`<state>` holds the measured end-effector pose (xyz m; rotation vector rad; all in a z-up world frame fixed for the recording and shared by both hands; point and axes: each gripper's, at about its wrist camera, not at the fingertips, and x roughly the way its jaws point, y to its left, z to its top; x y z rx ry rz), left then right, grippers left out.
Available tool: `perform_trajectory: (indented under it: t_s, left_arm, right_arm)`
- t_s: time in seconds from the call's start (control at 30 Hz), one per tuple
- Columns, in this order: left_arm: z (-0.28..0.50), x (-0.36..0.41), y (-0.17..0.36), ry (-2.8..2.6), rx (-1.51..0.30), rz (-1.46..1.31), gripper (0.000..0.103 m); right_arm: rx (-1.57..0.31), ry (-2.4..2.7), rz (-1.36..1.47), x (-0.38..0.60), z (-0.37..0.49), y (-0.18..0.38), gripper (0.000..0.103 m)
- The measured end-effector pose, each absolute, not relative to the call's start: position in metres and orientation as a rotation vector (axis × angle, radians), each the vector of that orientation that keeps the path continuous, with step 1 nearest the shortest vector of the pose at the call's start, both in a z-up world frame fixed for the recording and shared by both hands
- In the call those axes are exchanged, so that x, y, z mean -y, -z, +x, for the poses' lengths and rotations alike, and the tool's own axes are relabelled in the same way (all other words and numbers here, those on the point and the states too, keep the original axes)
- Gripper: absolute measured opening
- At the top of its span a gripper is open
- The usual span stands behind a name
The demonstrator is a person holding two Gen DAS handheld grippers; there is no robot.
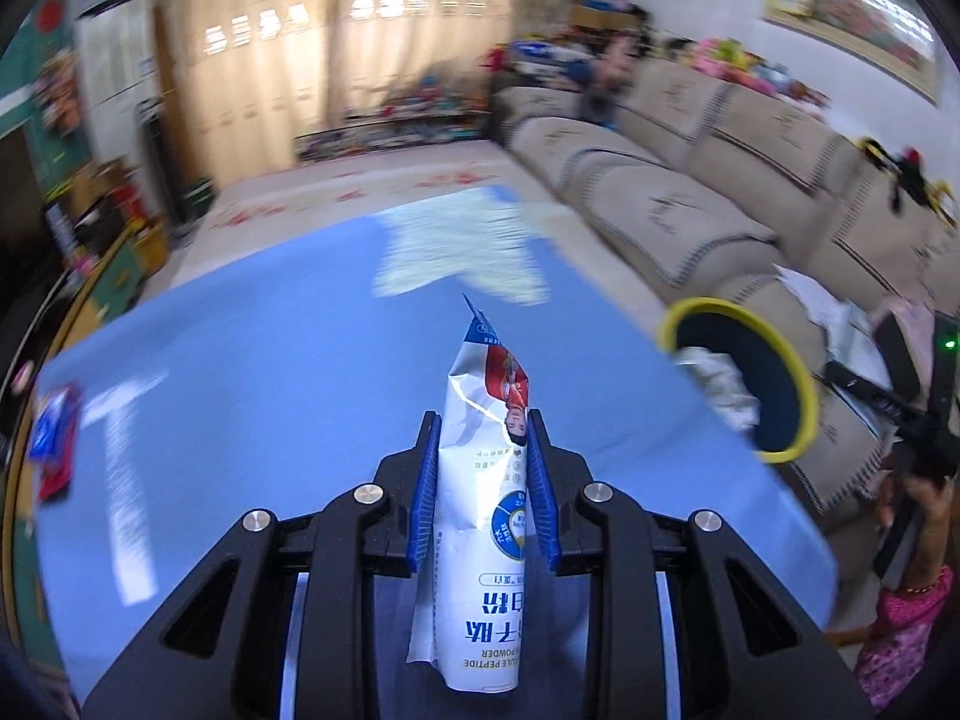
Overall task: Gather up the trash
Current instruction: 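Carry the toothpaste tube into the yellow bin and open the left tool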
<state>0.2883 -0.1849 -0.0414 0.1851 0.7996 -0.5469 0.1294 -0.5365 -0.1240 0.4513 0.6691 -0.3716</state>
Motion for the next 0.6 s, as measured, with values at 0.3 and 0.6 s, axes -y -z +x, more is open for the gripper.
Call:
perform_trajectory:
  t_s: [0.3,0.6]
  left_arm:
    - [0.268,0.345,0.031,0.804,-0.788,0.298,0.029]
    - [0.274,0.477,0.084,0.898,-0.919,0.396,0.029]
  right_arm:
    - [-0.649,0.424,0.459,0.573,0.085,0.118,0.076]
    - [-0.635,0.479,0.469,0.600,0.054,0.113,0.076]
